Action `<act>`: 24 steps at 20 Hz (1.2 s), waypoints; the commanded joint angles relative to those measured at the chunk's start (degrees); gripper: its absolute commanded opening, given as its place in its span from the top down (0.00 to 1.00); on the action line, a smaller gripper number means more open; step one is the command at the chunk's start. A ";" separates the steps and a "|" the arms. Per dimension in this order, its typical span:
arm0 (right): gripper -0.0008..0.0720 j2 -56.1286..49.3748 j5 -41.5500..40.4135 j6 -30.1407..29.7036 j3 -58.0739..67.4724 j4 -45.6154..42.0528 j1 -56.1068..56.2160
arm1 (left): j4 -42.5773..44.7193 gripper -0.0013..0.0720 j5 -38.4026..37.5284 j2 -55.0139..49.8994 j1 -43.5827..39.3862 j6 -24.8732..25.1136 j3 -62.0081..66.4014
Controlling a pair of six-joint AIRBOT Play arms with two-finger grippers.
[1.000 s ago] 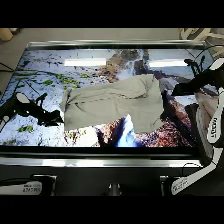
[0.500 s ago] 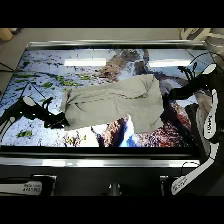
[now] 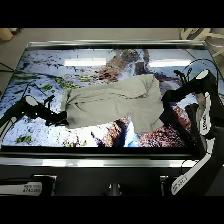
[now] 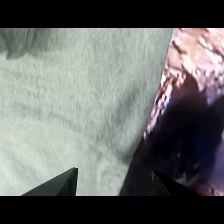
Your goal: Fold the shirts.
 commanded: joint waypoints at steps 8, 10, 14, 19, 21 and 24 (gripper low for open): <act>0.96 -0.85 -5.25 -2.75 0.70 3.13 3.41 | -0.22 0.95 0.98 5.33 -0.11 0.68 3.28; 0.96 4.48 -5.11 -4.66 1.92 3.17 3.41 | 1.01 0.95 2.40 9.51 -0.04 0.66 9.33; 0.96 24.28 -6.78 -6.21 7.52 3.17 3.41 | 3.98 0.95 8.28 21.84 -0.07 -1.44 32.54; 0.96 59.82 -24.92 -8.07 8.02 -3.04 3.41 | 7.54 0.95 20.11 37.68 -0.07 -1.51 55.41; 0.96 68.39 -27.98 -8.07 8.02 -6.80 3.41 | 7.56 0.95 19.08 42.77 -0.07 -1.53 55.36; 0.96 73.92 -28.44 -8.04 8.02 -9.40 3.41 | 9.75 0.95 15.65 45.70 -0.07 -1.53 55.39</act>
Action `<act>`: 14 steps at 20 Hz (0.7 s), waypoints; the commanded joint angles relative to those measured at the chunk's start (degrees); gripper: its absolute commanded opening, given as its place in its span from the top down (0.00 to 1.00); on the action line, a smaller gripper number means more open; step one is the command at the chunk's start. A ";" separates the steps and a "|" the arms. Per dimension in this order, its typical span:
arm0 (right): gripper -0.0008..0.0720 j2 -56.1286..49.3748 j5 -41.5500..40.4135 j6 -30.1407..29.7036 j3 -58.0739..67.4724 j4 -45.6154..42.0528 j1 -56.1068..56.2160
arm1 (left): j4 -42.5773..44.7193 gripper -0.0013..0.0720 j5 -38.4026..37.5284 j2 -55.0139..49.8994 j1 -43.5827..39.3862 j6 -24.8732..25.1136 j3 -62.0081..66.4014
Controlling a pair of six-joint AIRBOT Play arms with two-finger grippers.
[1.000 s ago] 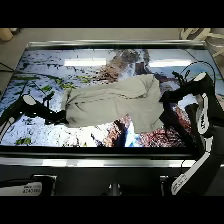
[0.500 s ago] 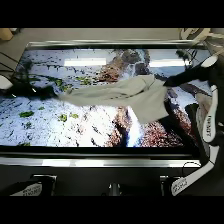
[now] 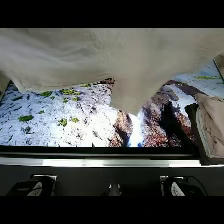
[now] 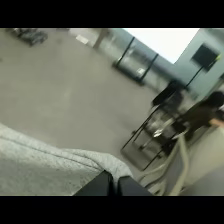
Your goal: Fold the shirts.
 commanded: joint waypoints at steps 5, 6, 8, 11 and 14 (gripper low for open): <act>0.96 7.93 -1.38 0.04 0.09 -4.92 0.07 | 5.62 0.95 -6.25 2.27 0.04 -0.13 2.19; 0.96 6.91 1.27 0.07 0.09 -5.16 0.07 | 6.40 0.95 -9.22 1.22 0.04 -0.15 2.19; 0.96 3.21 9.09 1.51 0.09 -5.38 0.07 | 7.76 0.95 -16.70 -2.19 0.04 -0.15 2.16; 0.96 -7.17 22.84 2.16 0.07 -5.40 0.07 | 8.09 0.95 -25.35 -9.97 0.04 -0.11 -0.85; 0.96 -20.81 31.78 5.11 -1.60 -5.33 0.17 | 8.09 0.95 -25.59 -17.97 0.04 0.13 -10.88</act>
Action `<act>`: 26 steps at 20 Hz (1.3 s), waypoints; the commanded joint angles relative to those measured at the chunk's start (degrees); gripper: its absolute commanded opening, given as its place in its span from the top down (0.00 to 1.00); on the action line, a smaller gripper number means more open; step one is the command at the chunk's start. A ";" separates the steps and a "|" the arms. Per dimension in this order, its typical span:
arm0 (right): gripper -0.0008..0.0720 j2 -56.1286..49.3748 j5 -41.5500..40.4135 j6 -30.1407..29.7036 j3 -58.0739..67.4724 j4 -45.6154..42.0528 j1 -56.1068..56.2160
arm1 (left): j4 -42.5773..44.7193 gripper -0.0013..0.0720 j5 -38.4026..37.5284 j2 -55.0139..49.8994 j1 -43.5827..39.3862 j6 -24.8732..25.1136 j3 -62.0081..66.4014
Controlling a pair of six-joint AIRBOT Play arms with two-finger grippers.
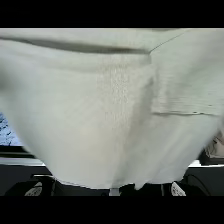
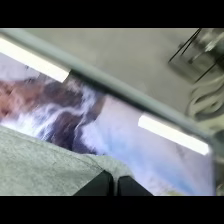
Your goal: Fold the shirts.
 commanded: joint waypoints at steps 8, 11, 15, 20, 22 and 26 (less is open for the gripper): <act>0.96 -37.24 -9.42 5.38 -10.62 -0.52 5.88 | -0.76 0.95 11.21 -30.80 0.07 0.20 -19.80; 0.96 -39.95 -25.27 5.42 -10.62 -0.52 8.15 | -0.94 0.95 16.79 -36.72 0.07 0.20 -17.29; 0.96 -43.15 -31.06 5.40 -10.62 -0.55 9.05 | -0.94 0.95 21.49 -42.40 0.09 0.00 -12.61; 0.96 -40.44 -18.84 2.60 -10.60 -7.19 8.76 | -0.70 0.95 13.68 -44.50 0.50 3.13 -7.65; 0.96 -38.56 -7.13 2.69 -10.62 -8.63 8.76 | -0.72 0.95 4.00 -44.04 1.03 5.29 -7.34; 0.96 -40.33 4.00 4.87 -14.93 -8.52 8.94 | -0.26 0.95 -6.69 -44.94 1.11 5.35 -12.83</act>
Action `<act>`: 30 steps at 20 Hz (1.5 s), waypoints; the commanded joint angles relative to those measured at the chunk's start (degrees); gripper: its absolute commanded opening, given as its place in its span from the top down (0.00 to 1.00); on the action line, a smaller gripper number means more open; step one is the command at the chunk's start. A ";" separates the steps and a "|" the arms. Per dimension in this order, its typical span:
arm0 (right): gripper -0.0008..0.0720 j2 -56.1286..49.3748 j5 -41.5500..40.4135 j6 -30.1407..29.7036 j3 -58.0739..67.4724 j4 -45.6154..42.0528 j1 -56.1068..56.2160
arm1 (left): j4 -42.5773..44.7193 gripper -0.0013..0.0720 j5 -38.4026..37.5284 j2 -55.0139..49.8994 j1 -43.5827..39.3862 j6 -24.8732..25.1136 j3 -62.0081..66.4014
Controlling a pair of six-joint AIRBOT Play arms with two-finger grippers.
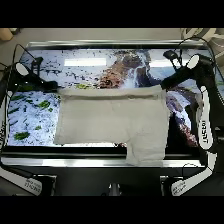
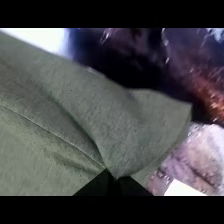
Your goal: Fold the shirts.
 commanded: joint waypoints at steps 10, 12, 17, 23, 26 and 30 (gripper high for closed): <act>0.95 -1.62 9.07 6.19 -9.03 -0.87 0.09 | -0.59 0.89 -8.83 -1.42 1.38 0.83 -7.08; 0.52 -1.36 7.45 7.37 -8.96 0.39 0.09 | -2.40 0.48 -9.62 -1.36 1.46 0.81 -6.91; 0.27 4.20 18.49 4.15 -7.61 0.46 -5.16 | -2.16 0.35 -17.84 2.49 6.62 -1.05 -5.51; 0.33 18.64 15.69 2.64 -27.98 -0.02 -10.60 | -2.25 0.33 -11.21 18.69 9.75 0.46 -35.71; 0.33 24.24 12.48 1.44 -38.60 0.81 -10.60 | -2.27 0.33 -5.57 24.39 9.75 3.85 -49.46; 0.33 25.83 13.29 0.17 -42.25 0.39 -10.60 | -6.43 0.33 -3.34 25.03 9.73 4.90 -52.54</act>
